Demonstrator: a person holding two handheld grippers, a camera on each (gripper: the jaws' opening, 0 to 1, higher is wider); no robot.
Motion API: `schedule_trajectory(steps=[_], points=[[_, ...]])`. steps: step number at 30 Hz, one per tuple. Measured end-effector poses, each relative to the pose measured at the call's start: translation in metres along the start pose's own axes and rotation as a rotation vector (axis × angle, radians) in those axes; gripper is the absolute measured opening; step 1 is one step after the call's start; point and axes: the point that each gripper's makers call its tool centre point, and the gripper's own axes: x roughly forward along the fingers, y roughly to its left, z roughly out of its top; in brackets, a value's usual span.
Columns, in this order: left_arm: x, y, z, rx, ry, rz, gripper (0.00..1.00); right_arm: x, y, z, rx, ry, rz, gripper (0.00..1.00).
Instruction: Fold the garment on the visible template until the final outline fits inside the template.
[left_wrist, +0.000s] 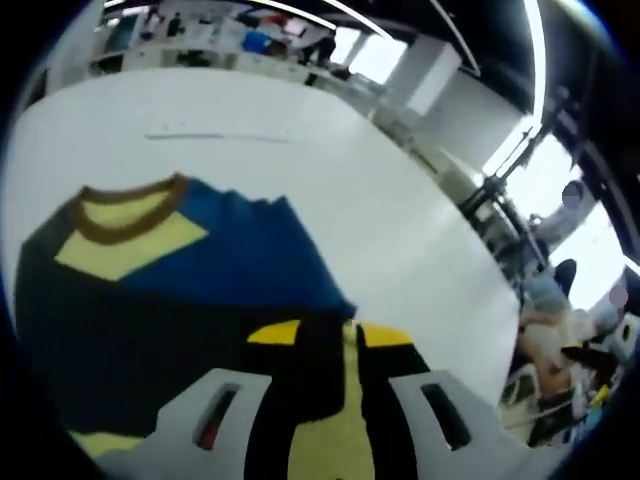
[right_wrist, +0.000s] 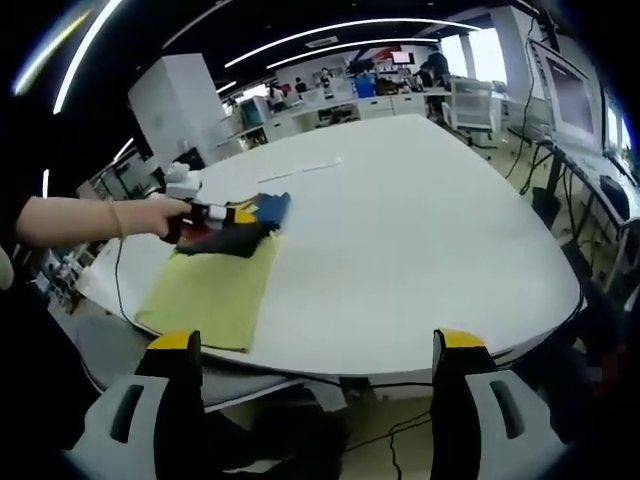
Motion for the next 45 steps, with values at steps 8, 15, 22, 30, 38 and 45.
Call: schedule_trajectory(steps=[8, 15, 22, 30, 38, 45], points=[[-0.038, 0.012, 0.0, 0.008, -0.041, -0.022, 0.33, 0.018, 0.021, 0.009, -0.036, 0.005, 0.053, 0.96], [-0.073, 0.026, -0.002, 0.032, -0.063, -0.015, 0.39, 0.03, 0.039, 0.014, -0.059, 0.005, 0.09, 0.96], [-0.105, 0.034, -0.008, 0.045, -0.091, -0.028, 0.49, 0.04, 0.054, 0.021, -0.086, 0.008, 0.122, 0.96], [-0.138, 0.042, -0.012, 0.041, -0.124, -0.026, 0.58, 0.052, 0.068, 0.025, -0.117, 0.022, 0.154, 0.95], [-0.171, 0.058, -0.023, 0.086, -0.118, 0.031, 0.72, 0.064, 0.085, 0.035, -0.15, 0.018, 0.189, 0.95], [-0.202, 0.066, -0.044, 0.04, -0.127, 0.049, 0.81, 0.071, 0.101, 0.038, -0.173, 0.019, 0.213, 0.95]])
